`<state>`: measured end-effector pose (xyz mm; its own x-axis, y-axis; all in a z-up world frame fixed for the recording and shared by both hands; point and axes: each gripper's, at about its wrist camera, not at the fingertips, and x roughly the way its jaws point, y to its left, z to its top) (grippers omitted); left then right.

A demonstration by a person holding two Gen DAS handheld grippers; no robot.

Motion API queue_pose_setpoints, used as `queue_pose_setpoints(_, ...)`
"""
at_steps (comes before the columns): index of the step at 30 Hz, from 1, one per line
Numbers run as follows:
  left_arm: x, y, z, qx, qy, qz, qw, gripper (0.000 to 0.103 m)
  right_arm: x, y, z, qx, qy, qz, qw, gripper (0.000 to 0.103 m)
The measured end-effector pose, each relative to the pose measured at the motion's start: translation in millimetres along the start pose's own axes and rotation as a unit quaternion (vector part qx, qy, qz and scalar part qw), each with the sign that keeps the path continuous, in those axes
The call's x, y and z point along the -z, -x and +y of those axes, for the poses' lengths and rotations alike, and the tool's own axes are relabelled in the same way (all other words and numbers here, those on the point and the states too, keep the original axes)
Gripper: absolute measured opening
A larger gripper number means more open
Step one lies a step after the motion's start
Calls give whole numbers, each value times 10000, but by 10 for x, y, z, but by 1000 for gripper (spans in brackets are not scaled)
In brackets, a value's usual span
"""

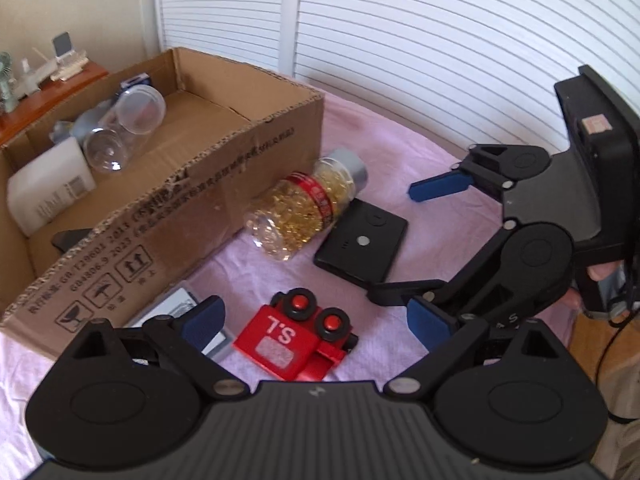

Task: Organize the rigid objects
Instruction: 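Move left tool toward red TS toy robot while right tool moves toward black power bank, then close left tool on red toy robot while right tool closes on black power bank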

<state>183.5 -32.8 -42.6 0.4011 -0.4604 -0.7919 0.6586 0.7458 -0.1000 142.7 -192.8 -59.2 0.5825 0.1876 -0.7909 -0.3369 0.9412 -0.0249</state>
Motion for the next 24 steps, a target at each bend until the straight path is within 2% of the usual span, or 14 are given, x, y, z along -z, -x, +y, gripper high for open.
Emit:
queue_pose_setpoints(4,28,5,11,313,-273,286,9987,96,10,10,-16,-71,76,-17,9999,103)
queue_pose_setpoints(8,80,-8,-47,182,-813,425,9956,94,6,11,-18,-107,118,-12,9999,103)
queue_pose_setpoints(11,99,-30,-79,38,-1108,436,9929,85,8,12,-18,-105,117,-12,9999,103)
queue_pose_setpoints(13,100,-24,-99,-40,-1313,417,9905,69,9,11,-13,-100,117,-15,9999,103)
queue_pose_setpoints(14,101,-24,-103,-70,-1343,432,9900,65,9,10,-13,-101,114,-13,9999,103)
queue_pose_setpoints(16,103,-33,-89,-28,-1288,473,9905,51,10,10,-11,-98,112,-11,9999,103)
queue_pose_setpoints(18,113,-23,-93,-20,-1160,470,9921,50,12,11,-12,-95,110,-14,9999,103)
queue_pose_setpoints(21,180,32,-142,-197,-1072,411,9932,48,15,12,-6,-78,93,-21,9999,103)
queue_pose_setpoints(24,258,105,-157,-465,-675,459,9956,48,25,21,7,-64,82,-21,9999,103)
